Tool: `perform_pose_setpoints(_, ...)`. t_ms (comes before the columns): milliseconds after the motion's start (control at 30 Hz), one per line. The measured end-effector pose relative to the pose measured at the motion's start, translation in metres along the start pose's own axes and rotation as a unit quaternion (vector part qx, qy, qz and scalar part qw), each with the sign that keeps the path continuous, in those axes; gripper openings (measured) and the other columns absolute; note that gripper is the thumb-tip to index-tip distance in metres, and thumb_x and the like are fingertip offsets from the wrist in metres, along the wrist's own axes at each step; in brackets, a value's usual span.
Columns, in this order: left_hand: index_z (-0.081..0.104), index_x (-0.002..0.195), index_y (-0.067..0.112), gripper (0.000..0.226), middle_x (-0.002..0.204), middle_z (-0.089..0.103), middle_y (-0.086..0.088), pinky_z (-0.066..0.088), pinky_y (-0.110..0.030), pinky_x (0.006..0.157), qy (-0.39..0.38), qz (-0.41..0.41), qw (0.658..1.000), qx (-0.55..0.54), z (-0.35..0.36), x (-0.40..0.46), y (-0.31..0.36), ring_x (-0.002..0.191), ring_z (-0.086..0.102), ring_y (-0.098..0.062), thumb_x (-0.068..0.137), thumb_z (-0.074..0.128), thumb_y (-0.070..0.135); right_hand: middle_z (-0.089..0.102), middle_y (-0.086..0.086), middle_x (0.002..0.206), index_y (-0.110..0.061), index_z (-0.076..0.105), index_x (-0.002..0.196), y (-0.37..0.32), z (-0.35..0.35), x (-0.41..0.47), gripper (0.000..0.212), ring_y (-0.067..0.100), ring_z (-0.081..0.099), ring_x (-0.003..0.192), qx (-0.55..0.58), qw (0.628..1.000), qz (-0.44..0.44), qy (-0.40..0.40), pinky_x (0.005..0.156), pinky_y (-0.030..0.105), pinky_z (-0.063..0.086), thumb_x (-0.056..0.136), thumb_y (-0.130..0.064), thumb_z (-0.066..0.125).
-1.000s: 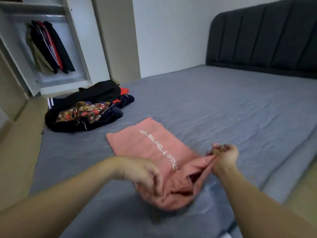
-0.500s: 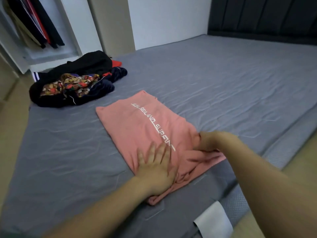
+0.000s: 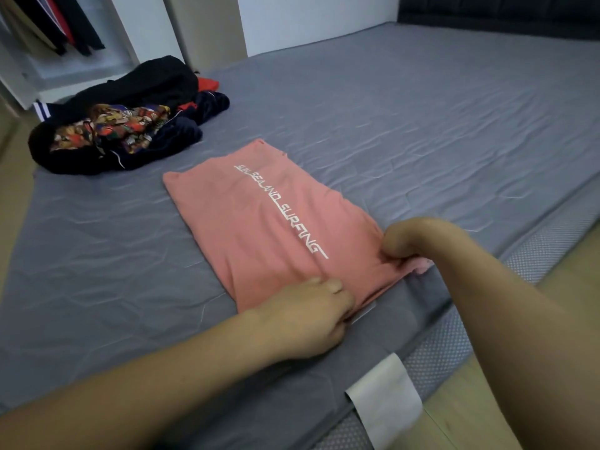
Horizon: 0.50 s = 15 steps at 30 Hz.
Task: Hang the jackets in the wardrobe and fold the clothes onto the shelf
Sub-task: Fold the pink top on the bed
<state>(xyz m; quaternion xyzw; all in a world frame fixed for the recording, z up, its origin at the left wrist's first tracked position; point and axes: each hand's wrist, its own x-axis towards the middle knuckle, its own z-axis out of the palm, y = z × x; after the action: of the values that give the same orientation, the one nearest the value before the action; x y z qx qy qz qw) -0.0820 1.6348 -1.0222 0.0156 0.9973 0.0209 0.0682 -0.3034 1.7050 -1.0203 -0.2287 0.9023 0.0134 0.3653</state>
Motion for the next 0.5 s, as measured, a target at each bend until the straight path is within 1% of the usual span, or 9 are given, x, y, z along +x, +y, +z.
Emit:
perform_pose_setpoints(33,0.043,0.113,0.015,0.037,0.117,0.045,-0.006,0.044,-0.035,0.079,-0.028,-0.053,0.998,0.024,0.002,-0.004,-0.001,0.104,0.049,-0.03,0.087,0.056,0.037,0.07,0.021,0.079,-0.002,0.066,0.1,-0.001,0.001,0.001,0.032,0.031,0.068,0.067,0.012,1.0,-0.005,0.003,0.045,0.023,0.042,0.095,-0.028,0.048)
perform_pose_setpoints(100,0.036,0.125,0.015,0.051,0.125,0.04,-0.008,0.042,-0.036,0.075,-0.1,-0.175,0.975,0.09,0.004,-0.007,-0.002,0.108,0.05,-0.032,0.083,0.061,0.033,0.062,0.016,0.065,-0.004,0.066,0.084,-0.003,-0.002,0.003,0.028,0.025,0.056,0.053,0.064,0.998,-0.011,0.001,0.045,0.024,0.036,0.092,-0.026,0.05)
perform_pose_setpoints(167,0.034,0.133,0.013,0.044,0.13,0.041,-0.014,0.043,-0.037,0.073,-0.137,-0.226,0.957,0.119,0.005,-0.003,-0.001,0.109,0.055,-0.035,0.092,0.052,0.017,0.05,0.005,0.052,-0.013,0.059,0.065,-0.006,-0.006,-0.002,0.022,0.018,0.04,0.038,0.171,0.985,-0.015,-0.005,0.043,0.018,0.03,0.081,-0.029,0.059)
perform_pose_setpoints(233,0.039,0.133,0.011,0.036,0.129,0.049,-0.018,0.044,-0.038,0.076,-0.134,-0.222,0.958,0.118,0.006,0.003,-0.001,0.111,0.057,-0.036,0.097,0.041,0.008,0.051,0.003,0.064,-0.021,0.061,0.08,-0.009,-0.007,-0.011,0.018,0.016,0.042,0.043,0.208,0.976,-0.064,0.01,0.042,0.016,0.034,0.075,-0.036,0.07)
perform_pose_setpoints(267,0.044,0.131,0.01,0.034,0.128,0.053,-0.017,0.044,-0.039,0.077,-0.129,-0.203,0.964,0.118,0.004,0.004,-0.001,0.113,0.057,-0.035,0.097,0.04,0.006,0.053,0.005,0.071,-0.024,0.058,0.101,-0.01,-0.008,-0.017,0.031,0.017,0.045,0.046,0.205,0.975,-0.088,0.016,0.042,0.018,0.037,0.076,-0.033,0.074)
perform_pose_setpoints(333,0.052,0.125,0.01,0.032,0.124,0.059,-0.014,0.04,-0.036,0.075,-0.145,-0.161,0.971,0.103,-0.006,0.003,-0.001,0.111,0.059,-0.033,0.095,0.044,0.004,0.053,0.009,0.072,-0.034,0.037,0.136,-0.007,-0.012,-0.026,0.068,0.016,0.047,0.042,0.205,0.973,-0.109,0.002,0.042,0.021,0.039,0.081,-0.015,0.072)
perform_pose_setpoints(367,0.055,0.122,0.011,0.031,0.121,0.061,-0.013,0.039,-0.035,0.073,-0.167,-0.145,0.971,0.09,-0.013,0.001,0.001,0.108,0.06,-0.033,0.092,0.047,0.005,0.053,0.008,0.066,-0.038,0.031,0.141,-0.004,-0.016,-0.031,0.076,0.014,0.045,0.036,0.211,0.971,-0.11,-0.015,0.04,0.02,0.037,0.083,-0.007,0.068)
perform_pose_setpoints(433,0.058,0.108,0.014,0.024,0.109,0.063,-0.011,0.044,-0.032,0.069,-0.209,-0.112,0.969,0.067,-0.025,-0.004,0.006,0.095,0.062,-0.031,0.087,0.05,0.007,0.055,0.007,0.055,-0.04,0.035,0.138,0.002,-0.026,-0.041,0.07,0.012,0.041,0.03,0.24,0.965,-0.096,-0.037,0.036,0.017,0.034,0.085,-0.001,0.06)
perform_pose_setpoints(500,0.056,0.099,0.012,0.018,0.093,0.063,-0.01,0.048,-0.031,0.062,-0.254,-0.09,0.962,0.048,-0.041,-0.008,0.006,0.079,0.06,-0.029,0.082,0.05,0.007,0.06,0.01,0.066,-0.038,0.039,0.132,0.001,-0.035,-0.055,0.058,0.011,0.042,0.03,0.265,0.958,-0.106,-0.031,0.035,0.015,0.032,0.09,-0.003,0.057)
